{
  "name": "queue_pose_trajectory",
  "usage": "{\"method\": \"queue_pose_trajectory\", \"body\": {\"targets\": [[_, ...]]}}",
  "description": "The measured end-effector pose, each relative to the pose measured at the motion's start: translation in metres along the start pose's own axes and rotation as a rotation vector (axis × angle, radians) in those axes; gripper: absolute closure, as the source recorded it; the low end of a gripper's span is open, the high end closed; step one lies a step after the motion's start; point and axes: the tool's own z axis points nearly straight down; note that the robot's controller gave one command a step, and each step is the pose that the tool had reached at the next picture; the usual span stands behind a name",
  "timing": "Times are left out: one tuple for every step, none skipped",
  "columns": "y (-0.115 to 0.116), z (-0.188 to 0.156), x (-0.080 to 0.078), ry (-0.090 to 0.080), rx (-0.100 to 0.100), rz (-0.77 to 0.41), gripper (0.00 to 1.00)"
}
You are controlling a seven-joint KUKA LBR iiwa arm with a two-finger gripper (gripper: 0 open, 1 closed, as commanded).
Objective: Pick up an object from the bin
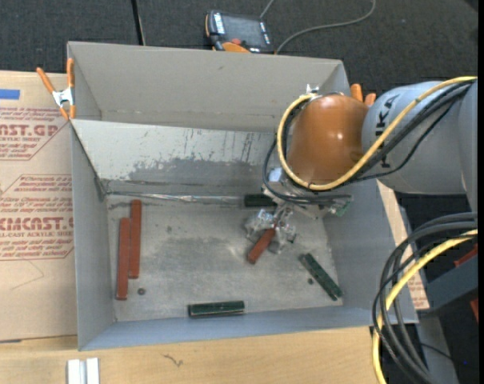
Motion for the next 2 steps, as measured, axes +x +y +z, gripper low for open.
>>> {"method": "queue_pose_trajectory", "body": {"targets": [[-0.024,0.000,0.060,0.000,0.001,-0.259,1.00],[0.003,-0.117,0.069,-0.002,0.007,-0.278,1.00]]}}
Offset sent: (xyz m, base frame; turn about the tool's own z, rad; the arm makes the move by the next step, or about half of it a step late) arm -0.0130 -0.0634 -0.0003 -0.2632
